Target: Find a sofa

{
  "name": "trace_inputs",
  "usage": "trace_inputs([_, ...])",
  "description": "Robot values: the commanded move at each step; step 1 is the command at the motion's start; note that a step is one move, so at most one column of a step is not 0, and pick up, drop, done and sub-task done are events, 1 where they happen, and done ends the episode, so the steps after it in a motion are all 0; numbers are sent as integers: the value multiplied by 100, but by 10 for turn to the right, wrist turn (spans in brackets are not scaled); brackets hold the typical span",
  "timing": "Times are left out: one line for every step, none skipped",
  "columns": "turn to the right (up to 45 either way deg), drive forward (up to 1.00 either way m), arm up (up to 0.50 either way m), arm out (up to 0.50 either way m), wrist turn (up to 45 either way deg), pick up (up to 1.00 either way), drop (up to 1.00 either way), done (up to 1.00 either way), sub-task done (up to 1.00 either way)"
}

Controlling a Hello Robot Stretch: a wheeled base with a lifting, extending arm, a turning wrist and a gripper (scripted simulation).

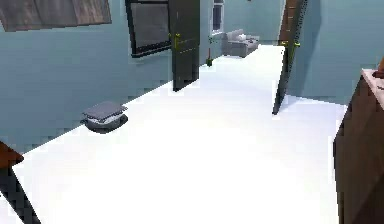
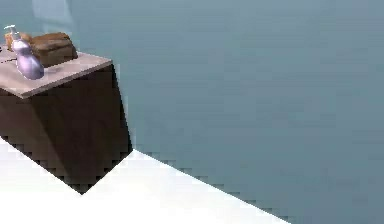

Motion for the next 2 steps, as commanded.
trace_inputs([30, 0, 0, 0, 0, 0, 0, 0, 0])
trace_inputs([0, 100, 0, 0, 0, 0, 0, 0, 0])
